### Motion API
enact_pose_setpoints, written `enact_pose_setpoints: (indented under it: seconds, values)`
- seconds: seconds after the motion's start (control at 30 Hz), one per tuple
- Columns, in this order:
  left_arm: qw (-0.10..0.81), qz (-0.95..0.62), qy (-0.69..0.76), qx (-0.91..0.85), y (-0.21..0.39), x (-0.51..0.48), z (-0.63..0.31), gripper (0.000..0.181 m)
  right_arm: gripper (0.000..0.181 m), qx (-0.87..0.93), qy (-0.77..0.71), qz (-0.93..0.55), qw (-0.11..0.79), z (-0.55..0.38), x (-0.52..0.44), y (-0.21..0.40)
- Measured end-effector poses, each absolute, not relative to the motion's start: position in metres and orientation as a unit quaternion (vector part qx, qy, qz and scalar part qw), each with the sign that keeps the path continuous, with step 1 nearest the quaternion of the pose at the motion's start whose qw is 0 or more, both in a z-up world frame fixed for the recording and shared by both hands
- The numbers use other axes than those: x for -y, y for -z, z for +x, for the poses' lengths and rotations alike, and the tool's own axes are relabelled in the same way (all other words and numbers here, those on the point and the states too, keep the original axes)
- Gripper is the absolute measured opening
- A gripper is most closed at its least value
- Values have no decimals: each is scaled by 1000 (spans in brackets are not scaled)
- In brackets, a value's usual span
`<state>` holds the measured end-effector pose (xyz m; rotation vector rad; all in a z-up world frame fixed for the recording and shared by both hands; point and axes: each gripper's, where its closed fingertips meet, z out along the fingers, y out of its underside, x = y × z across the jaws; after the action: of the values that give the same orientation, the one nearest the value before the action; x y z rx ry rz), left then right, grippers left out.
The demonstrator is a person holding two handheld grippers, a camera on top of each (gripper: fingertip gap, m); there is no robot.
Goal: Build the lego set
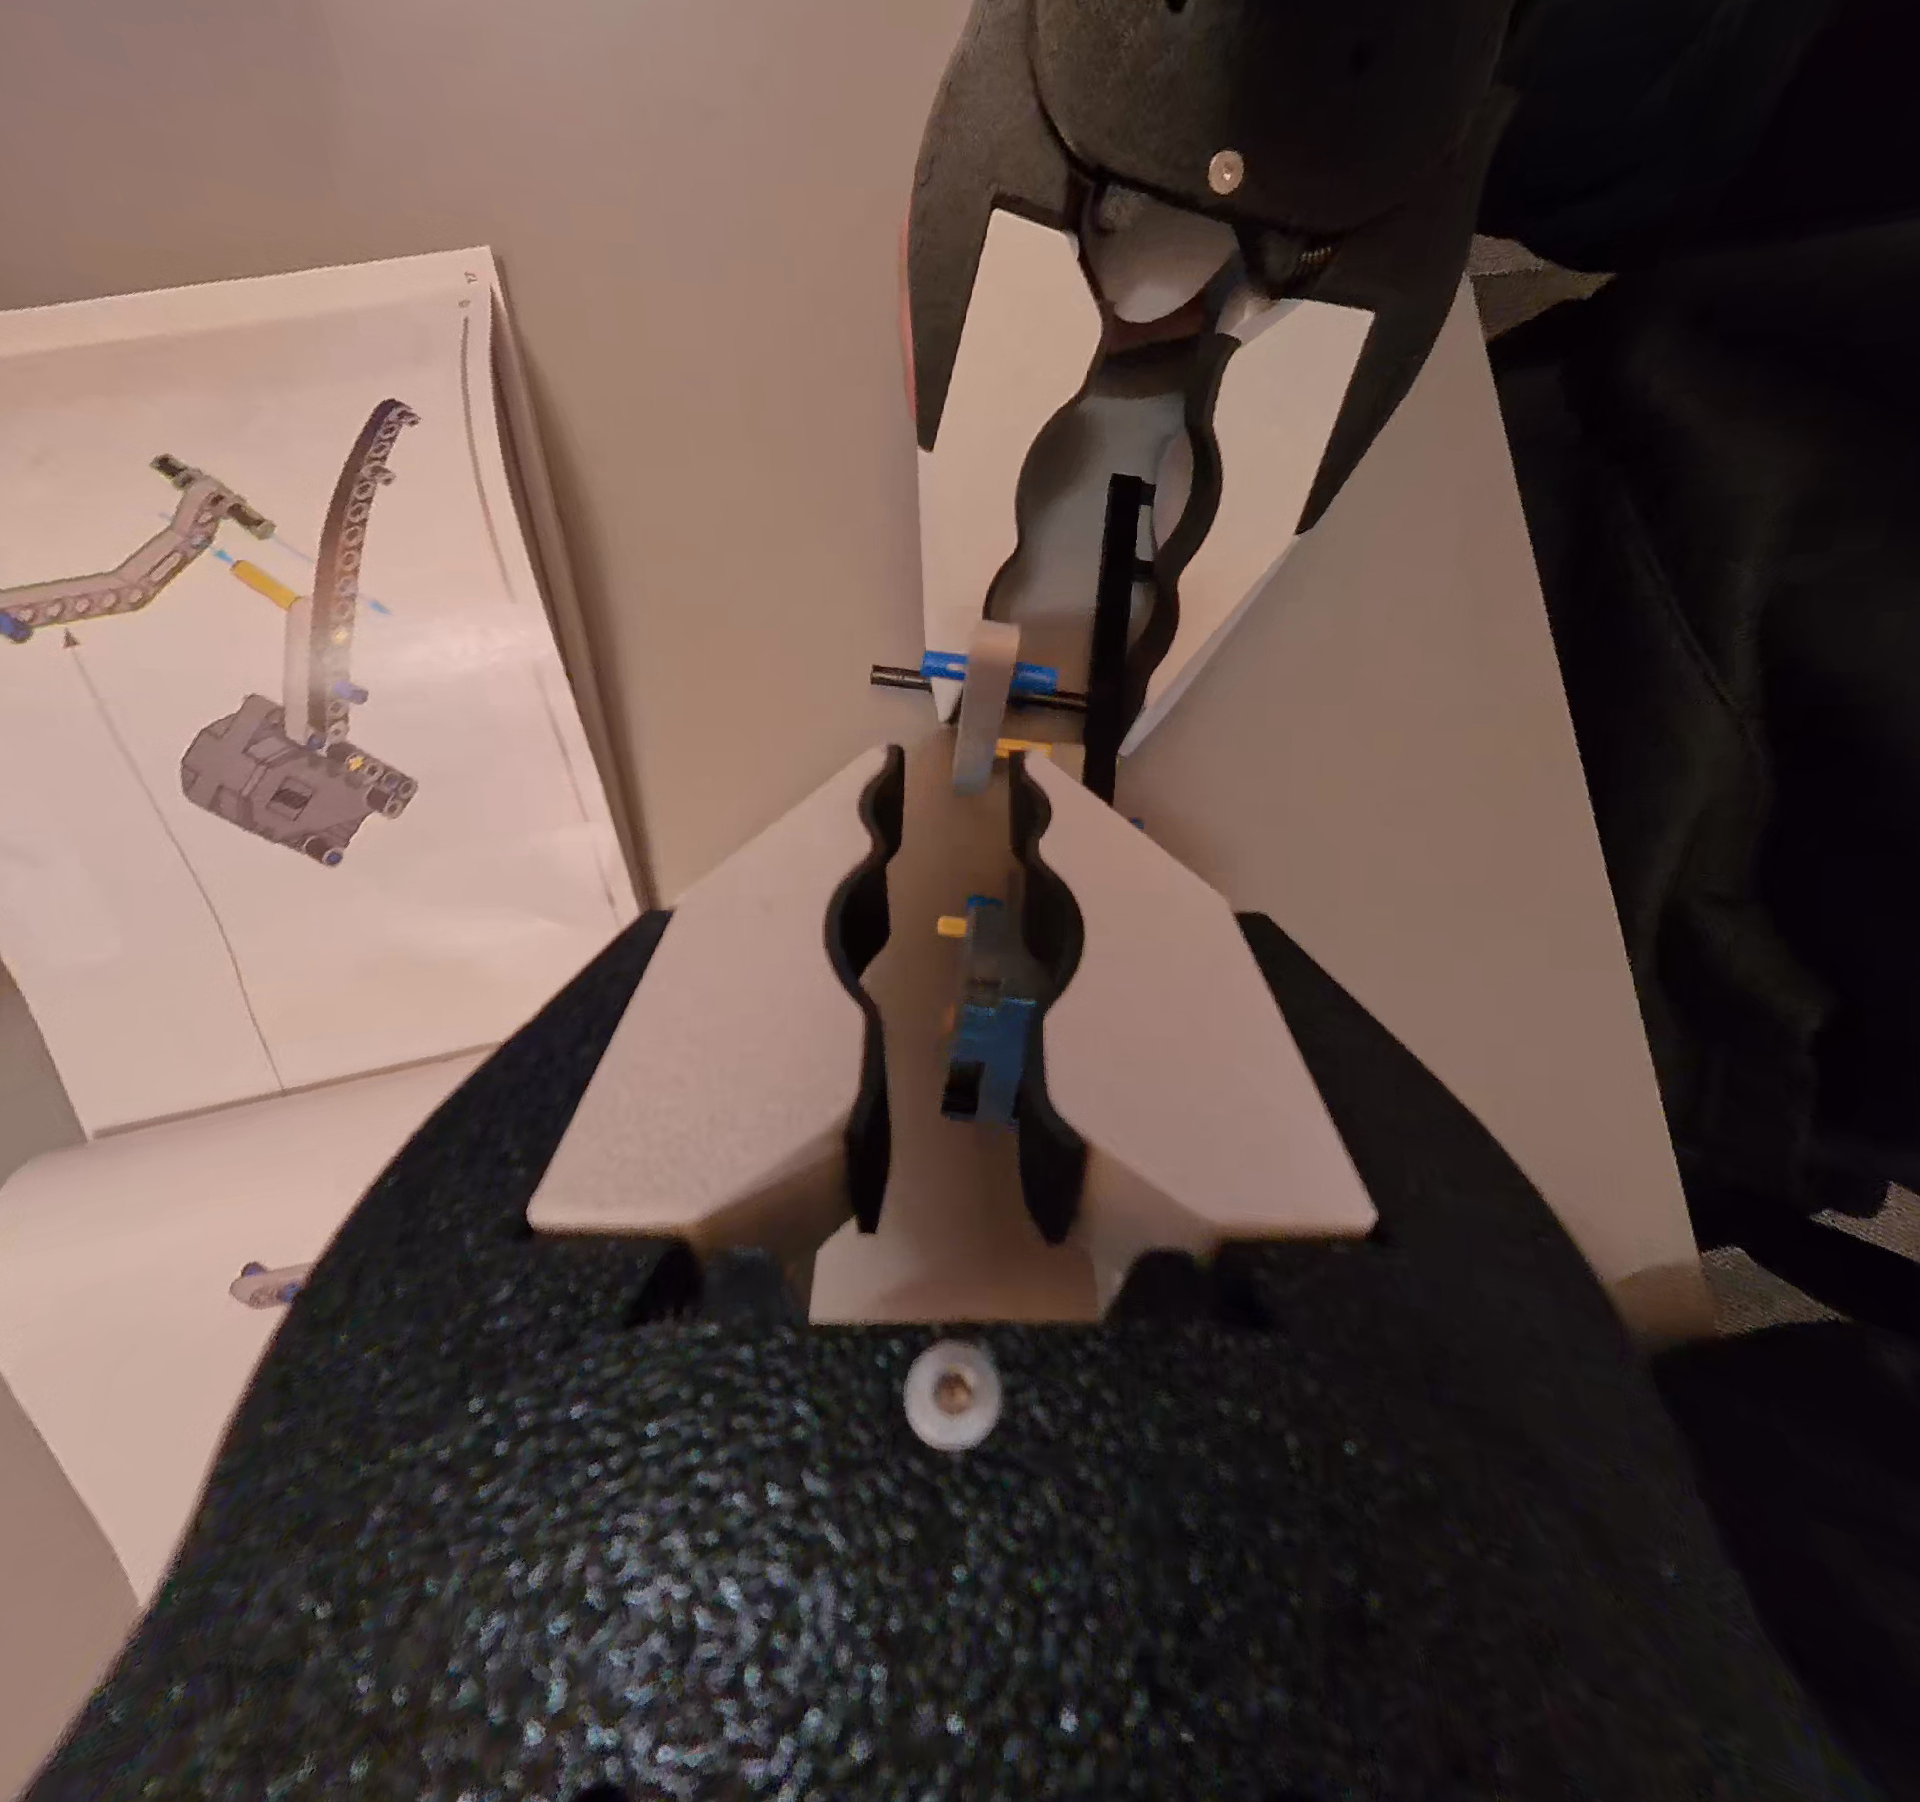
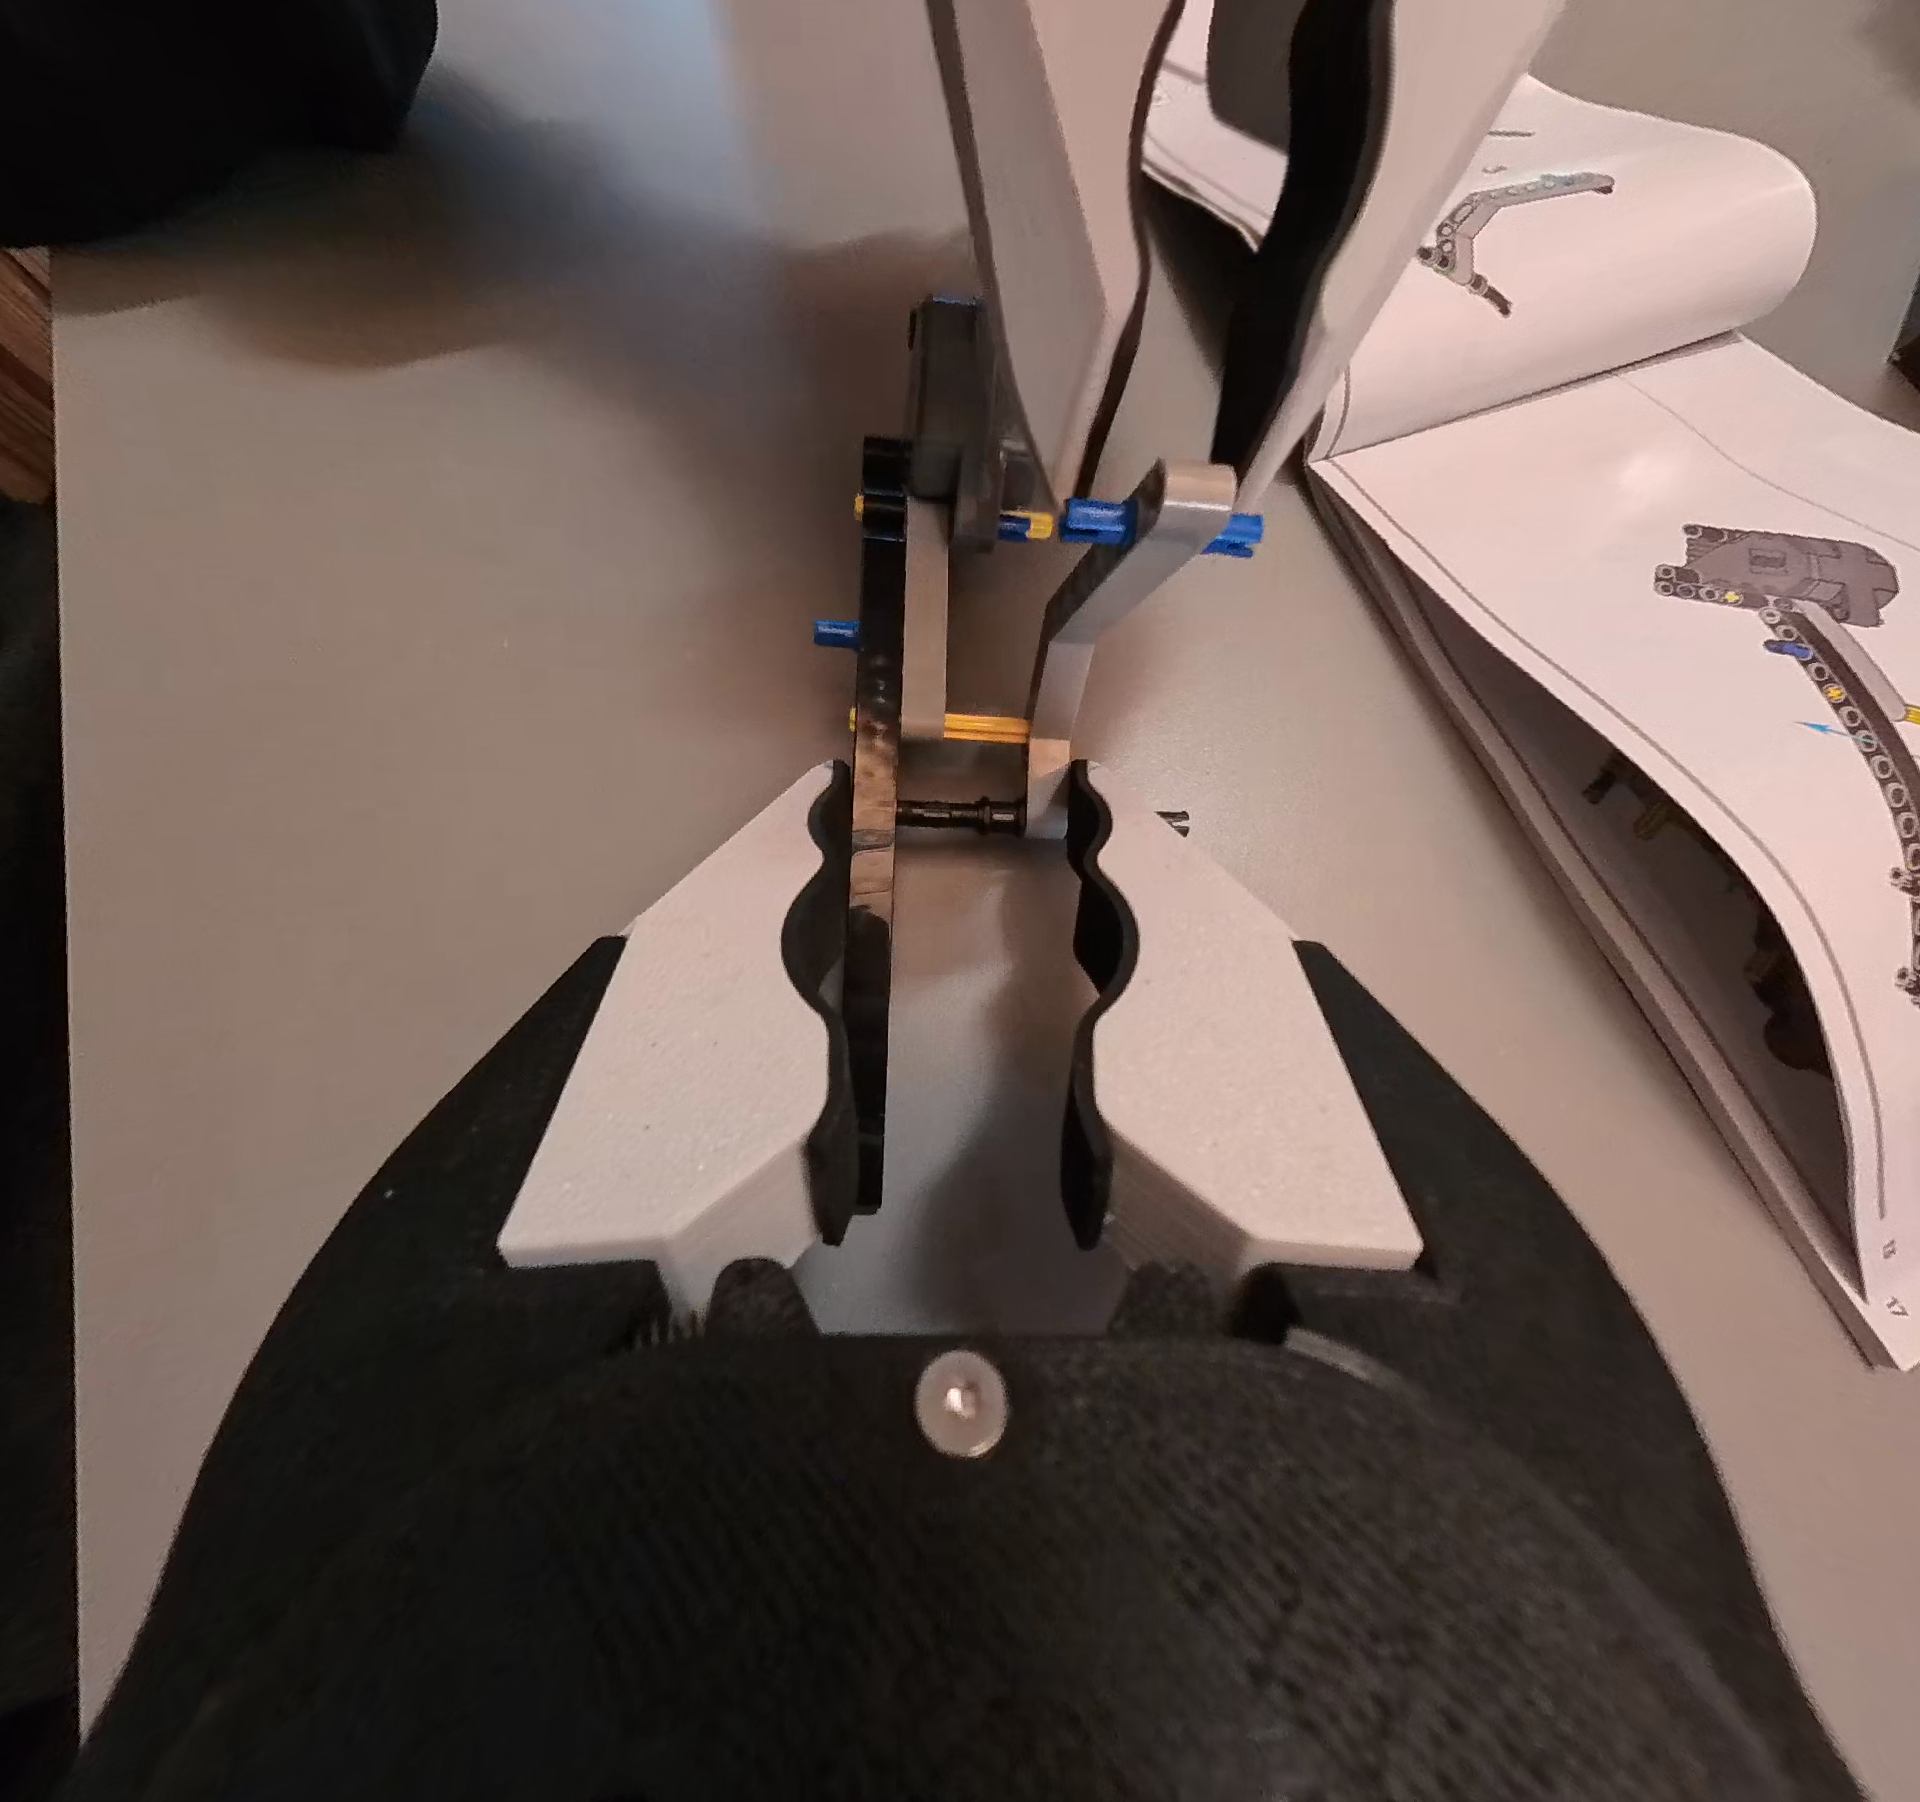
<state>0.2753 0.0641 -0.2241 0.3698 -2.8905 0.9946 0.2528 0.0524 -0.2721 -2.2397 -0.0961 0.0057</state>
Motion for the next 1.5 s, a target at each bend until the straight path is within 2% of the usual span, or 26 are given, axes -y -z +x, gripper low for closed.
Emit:
enact_pose_setpoints:
  seconds: [0.37, 0.57, 0.9, 1.5]
  values:
    - [19, 128, -321, 938, 217, -76, 275, 16, 39, 36, -12, -900, 434, 253, -52, 272]
    - [14, 128, -331, 935, 210, -80, 273, 42, 39, 35, -13, -900, 434, 253, -52, 272]
    - [34, 95, -277, 956, 236, -72, 260, 62, 39, 35, -12, -900, 434, 253, -52, 272]
    - [24, 118, -317, 941, 223, -76, 270, 59, 39, 35, -10, -900, 434, 253, -52, 272]
